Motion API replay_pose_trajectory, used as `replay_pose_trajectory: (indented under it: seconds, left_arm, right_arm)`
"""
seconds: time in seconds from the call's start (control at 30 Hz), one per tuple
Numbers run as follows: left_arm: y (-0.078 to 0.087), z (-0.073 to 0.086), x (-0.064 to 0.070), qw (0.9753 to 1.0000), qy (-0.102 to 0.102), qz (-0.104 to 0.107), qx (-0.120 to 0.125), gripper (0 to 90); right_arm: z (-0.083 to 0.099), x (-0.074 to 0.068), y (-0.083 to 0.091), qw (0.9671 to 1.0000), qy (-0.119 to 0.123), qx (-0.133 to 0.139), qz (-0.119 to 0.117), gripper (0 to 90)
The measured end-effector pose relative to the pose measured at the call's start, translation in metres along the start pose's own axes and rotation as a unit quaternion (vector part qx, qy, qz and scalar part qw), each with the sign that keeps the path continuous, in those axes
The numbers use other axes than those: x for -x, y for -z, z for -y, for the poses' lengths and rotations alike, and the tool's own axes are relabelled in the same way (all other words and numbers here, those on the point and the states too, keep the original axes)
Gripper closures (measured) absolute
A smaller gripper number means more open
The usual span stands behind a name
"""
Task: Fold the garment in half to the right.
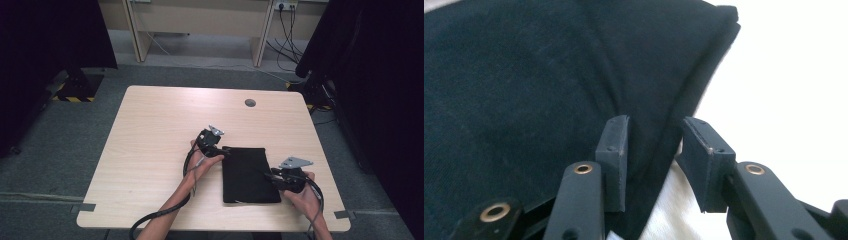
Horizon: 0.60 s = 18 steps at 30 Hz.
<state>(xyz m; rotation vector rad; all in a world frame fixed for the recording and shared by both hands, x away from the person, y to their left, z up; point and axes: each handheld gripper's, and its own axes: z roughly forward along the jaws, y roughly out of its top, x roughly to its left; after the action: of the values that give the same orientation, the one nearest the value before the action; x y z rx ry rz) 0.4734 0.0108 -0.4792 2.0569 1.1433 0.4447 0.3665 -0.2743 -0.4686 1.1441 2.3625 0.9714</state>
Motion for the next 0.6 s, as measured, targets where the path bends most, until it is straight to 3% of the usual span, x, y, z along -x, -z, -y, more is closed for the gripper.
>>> replay_pose_trajectory:
  seconds: [0.07, 0.17, 0.27, 0.4, 0.53, 0.6]
  left_arm:
    - [0.001, 0.0, 0.002, 1.0, -0.001, 0.002, 0.0, 15.8]
    - [0.01, -0.001, 0.005, 0.9999, -0.009, 0.007, 0.011, 17.5]
    - [0.031, 0.005, 0.015, 0.9988, -0.014, 0.037, 0.028, 14.5]
    - [0.062, 0.027, 0.034, 0.9955, -0.03, 0.082, 0.039, 12.6]
    - [0.082, 0.05, 0.052, 0.9923, -0.065, 0.1, 0.035, 10.7]
    - [0.088, 0.058, 0.058, 0.9889, -0.076, 0.124, 0.032, 9.1]
  right_arm:
    - [0.004, 0.001, 0.002, 1.0, -0.005, 0.006, 0.0, 63.3]
    - [0.0, -0.001, 0.003, 0.9999, -0.004, 0.003, 0.01, 55.6]
    - [-0.004, -0.003, 0.009, 0.9997, -0.007, 0.022, 0.006, 50.2]
    - [-0.011, -0.011, 0.016, 0.9994, 0.006, 0.033, -0.004, 47.5]
    - [-0.016, -0.023, 0.015, 0.9989, 0.021, 0.035, -0.023, 45.9]
    - [-0.018, -0.026, 0.012, 0.9986, 0.025, 0.032, -0.032, 43.9]
